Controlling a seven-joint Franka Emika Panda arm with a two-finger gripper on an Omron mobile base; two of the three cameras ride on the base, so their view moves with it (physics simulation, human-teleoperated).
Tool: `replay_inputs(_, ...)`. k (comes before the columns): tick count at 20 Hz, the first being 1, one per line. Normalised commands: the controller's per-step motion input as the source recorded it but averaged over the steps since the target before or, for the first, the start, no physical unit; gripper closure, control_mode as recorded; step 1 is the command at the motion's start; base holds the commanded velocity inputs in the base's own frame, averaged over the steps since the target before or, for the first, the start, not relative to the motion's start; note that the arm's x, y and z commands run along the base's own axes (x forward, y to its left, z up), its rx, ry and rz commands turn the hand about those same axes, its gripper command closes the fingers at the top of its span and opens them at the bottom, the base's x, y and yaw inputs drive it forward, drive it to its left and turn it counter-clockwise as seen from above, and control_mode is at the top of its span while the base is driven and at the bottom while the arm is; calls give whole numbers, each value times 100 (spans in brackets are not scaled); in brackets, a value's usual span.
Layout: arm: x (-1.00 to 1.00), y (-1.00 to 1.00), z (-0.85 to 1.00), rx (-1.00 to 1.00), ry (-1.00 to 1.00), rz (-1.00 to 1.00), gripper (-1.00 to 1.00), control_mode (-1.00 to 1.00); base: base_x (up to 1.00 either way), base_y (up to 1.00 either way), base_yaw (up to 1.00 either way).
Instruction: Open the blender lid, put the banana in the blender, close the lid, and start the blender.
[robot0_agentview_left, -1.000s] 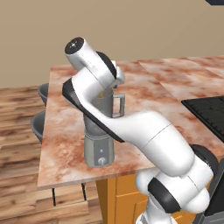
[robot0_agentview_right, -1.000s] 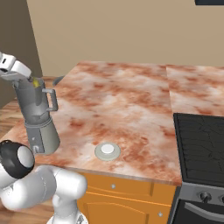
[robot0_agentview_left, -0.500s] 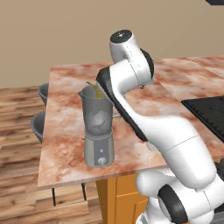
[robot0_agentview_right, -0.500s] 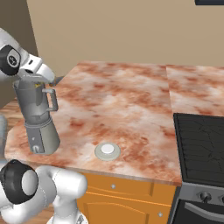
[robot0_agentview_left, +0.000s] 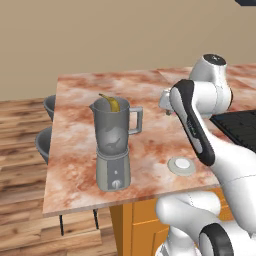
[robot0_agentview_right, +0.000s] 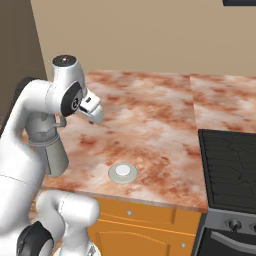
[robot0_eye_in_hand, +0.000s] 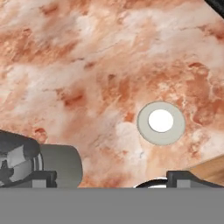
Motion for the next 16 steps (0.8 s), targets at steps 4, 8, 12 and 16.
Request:
replay_inputs(4, 0, -95, -65, 13, 19, 0, -100, -100, 0, 0, 0)
replay_inputs(8, 6, -59, -83, 0, 26, 1, -100, -100, 0, 0, 0)
replay_inputs(12, 22, -25, -91, 0, 29, 5, -100, -100, 0, 0, 0)
replay_inputs(16, 23, -12, -82, 0, 23, 15, -100, -100, 0, 0, 0)
